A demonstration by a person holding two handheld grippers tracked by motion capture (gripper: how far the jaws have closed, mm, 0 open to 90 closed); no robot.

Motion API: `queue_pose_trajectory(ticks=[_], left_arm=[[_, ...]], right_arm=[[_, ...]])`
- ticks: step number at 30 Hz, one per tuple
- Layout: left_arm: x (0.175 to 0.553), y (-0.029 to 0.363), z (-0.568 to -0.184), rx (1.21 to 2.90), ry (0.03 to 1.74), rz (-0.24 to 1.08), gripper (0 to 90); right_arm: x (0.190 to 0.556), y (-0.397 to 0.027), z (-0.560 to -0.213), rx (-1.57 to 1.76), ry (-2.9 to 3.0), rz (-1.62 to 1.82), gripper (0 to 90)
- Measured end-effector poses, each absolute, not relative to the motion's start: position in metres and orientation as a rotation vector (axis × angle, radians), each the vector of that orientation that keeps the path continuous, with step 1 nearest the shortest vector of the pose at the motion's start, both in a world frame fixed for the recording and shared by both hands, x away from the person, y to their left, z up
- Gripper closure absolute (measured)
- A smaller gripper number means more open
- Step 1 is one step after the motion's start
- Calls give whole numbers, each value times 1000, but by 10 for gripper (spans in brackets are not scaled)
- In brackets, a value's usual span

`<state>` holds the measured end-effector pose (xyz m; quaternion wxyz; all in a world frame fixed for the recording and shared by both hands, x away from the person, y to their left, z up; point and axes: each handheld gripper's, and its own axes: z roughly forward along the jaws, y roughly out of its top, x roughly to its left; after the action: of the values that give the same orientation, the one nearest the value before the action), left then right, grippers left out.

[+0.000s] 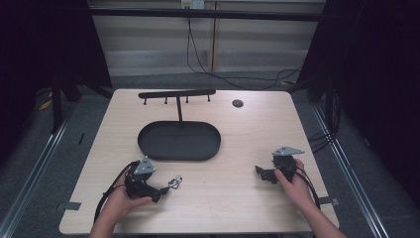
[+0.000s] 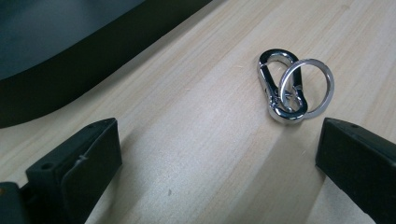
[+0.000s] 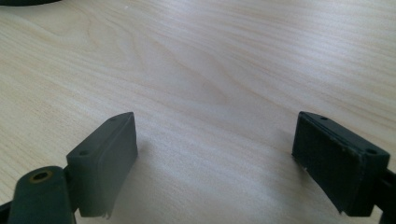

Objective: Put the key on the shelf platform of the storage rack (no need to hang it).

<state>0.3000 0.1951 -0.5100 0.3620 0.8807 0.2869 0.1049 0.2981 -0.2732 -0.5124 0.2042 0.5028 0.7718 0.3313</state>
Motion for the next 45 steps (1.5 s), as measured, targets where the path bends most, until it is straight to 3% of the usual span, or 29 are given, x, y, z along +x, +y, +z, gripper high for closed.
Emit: queue_pose_trajectory(ticks=[4,11,25,45], left_arm=[[297,192,-508,2282,748,269,9],[298,189,-495,2367,810,224,164],[294,180,-473,2465,878,106,290],[305,147,-470,2565,851,38,376]], right_arm=[[298,-273,-513,1400,2152,924,131],[298,-273,-512,1402,2151,922,130],[298,-273,-512,1407,2149,921,130],[298,-272,-512,1414,2142,917,128]])
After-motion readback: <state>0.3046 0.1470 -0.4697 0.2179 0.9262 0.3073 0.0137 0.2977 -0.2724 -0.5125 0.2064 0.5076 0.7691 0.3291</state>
